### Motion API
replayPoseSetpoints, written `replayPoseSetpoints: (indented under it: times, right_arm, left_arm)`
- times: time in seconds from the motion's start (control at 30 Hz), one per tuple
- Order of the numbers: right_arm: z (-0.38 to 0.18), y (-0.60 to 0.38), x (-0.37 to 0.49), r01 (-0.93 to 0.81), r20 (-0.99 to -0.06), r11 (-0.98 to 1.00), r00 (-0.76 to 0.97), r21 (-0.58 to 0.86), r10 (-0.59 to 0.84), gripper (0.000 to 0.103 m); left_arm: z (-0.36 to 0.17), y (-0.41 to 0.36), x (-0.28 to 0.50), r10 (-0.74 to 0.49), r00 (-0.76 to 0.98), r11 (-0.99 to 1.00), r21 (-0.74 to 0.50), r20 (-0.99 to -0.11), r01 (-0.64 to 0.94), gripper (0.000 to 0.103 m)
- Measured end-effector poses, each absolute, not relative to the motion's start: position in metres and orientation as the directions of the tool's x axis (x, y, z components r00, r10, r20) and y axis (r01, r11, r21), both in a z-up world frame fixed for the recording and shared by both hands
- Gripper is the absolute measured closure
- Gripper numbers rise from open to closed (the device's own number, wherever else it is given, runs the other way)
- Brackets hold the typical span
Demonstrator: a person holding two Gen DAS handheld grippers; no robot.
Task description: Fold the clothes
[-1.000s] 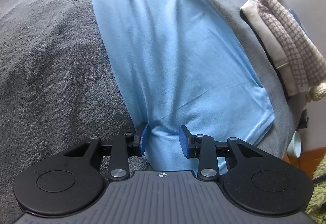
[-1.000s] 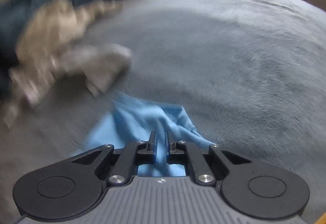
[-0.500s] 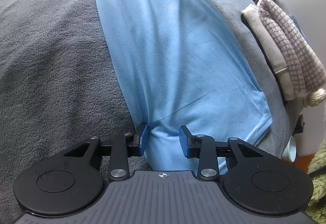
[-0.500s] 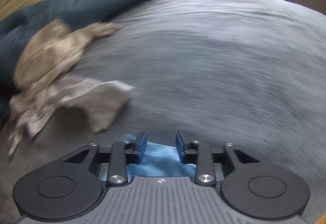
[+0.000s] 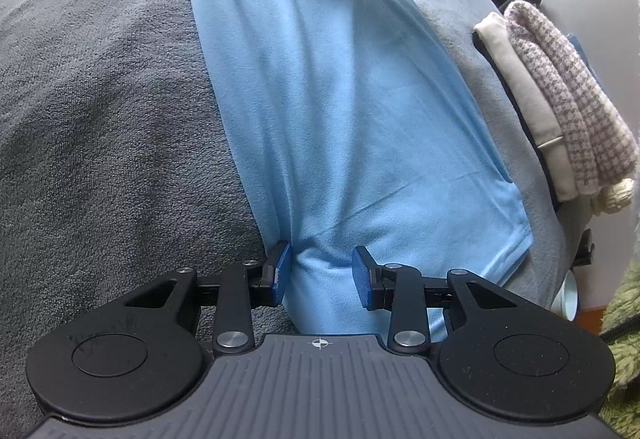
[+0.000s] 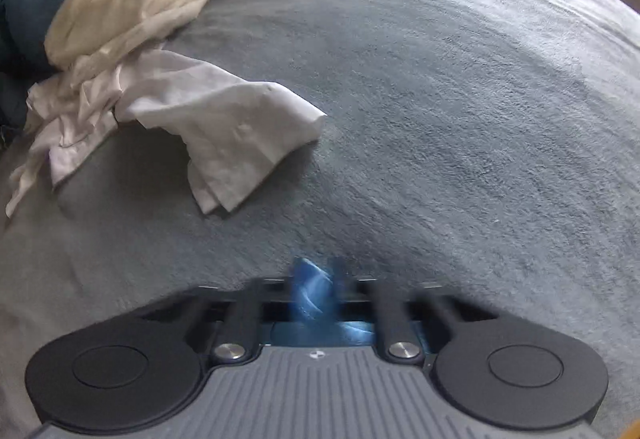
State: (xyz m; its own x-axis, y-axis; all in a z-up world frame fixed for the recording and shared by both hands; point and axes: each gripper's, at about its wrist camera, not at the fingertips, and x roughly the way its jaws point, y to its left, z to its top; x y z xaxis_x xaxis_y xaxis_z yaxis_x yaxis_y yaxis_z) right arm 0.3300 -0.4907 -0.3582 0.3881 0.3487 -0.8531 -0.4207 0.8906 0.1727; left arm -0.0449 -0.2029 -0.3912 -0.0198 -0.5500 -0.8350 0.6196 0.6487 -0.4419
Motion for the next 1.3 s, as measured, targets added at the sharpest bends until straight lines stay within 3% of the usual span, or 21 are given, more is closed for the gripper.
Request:
replayPoseSetpoints:
  times: [0.13, 0.33, 0.37, 0.43, 0.53, 0.7, 0.87, 0.93, 1.13, 1.2, 1.3]
  right_arm:
    - [-0.345, -0.508, 0.326, -0.345, -0.791, 0.919, 0.500, 0.192, 0.353, 0.102]
    - [-0.363, -0.514, 0.337, -0.238, -0.791, 0.949, 0.530, 0.207, 0.306, 0.100]
    - [-0.364, -0.518, 0.338, -0.215, -0.785, 0.952, 0.541, 0.218, 0.302, 0.098]
    - [-0.350, -0.536, 0.331, -0.159, -0.736, 0.950, 0.603, 0.269, 0.309, 0.081]
    - [-0.324, -0.570, 0.314, -0.103, -0.680, 0.939, 0.665, 0.327, 0.309, 0.074]
    - [-0.324, -0.587, 0.286, -0.178, -0.787, 0.965, 0.559, 0.193, 0.261, 0.071]
    - [-0.351, -0.581, 0.268, -0.242, -0.844, 0.964, 0.490, 0.109, 0.218, 0.073]
    - [-0.359, -0.578, 0.267, -0.256, -0.848, 0.963, 0.488, 0.087, 0.206, 0.088]
    - [-0.366, -0.592, 0.266, -0.102, -0.815, 0.994, 0.572, 0.044, 0.095, 0.098]
    - [-0.359, -0.610, 0.264, -0.024, -0.802, 0.991, 0.586, 0.131, 0.120, 0.098]
    - [-0.342, -0.607, 0.257, -0.089, -0.758, 0.968, 0.606, 0.236, 0.241, 0.096]
  left_arm:
    - [-0.392, -0.205, -0.045, -0.552, -0.018, 0.649, -0.444, -0.833, 0.618, 0.069]
    - [-0.392, -0.205, -0.046, -0.551, -0.023, 0.647, -0.444, -0.834, 0.620, 0.069]
    - [-0.391, -0.205, -0.046, -0.551, -0.022, 0.648, -0.444, -0.835, 0.620, 0.069]
    - [-0.391, -0.203, -0.045, -0.551, -0.021, 0.648, -0.444, -0.834, 0.618, 0.069]
    - [-0.392, -0.202, -0.045, -0.553, -0.022, 0.647, -0.446, -0.833, 0.618, 0.069]
    - [-0.392, -0.204, -0.043, -0.554, -0.026, 0.641, -0.446, -0.832, 0.625, 0.069]
    - [-0.392, -0.204, -0.043, -0.546, -0.024, 0.635, -0.433, -0.837, 0.639, 0.069]
    - [-0.391, -0.205, -0.043, -0.543, -0.022, 0.635, -0.428, -0.839, 0.643, 0.069]
    - [-0.390, -0.202, -0.040, -0.537, -0.015, 0.638, -0.418, -0.844, 0.646, 0.069]
    - [-0.389, -0.200, -0.040, -0.537, -0.013, 0.640, -0.417, -0.844, 0.646, 0.069]
    - [-0.389, -0.198, -0.041, -0.537, -0.004, 0.641, -0.411, -0.844, 0.649, 0.069]
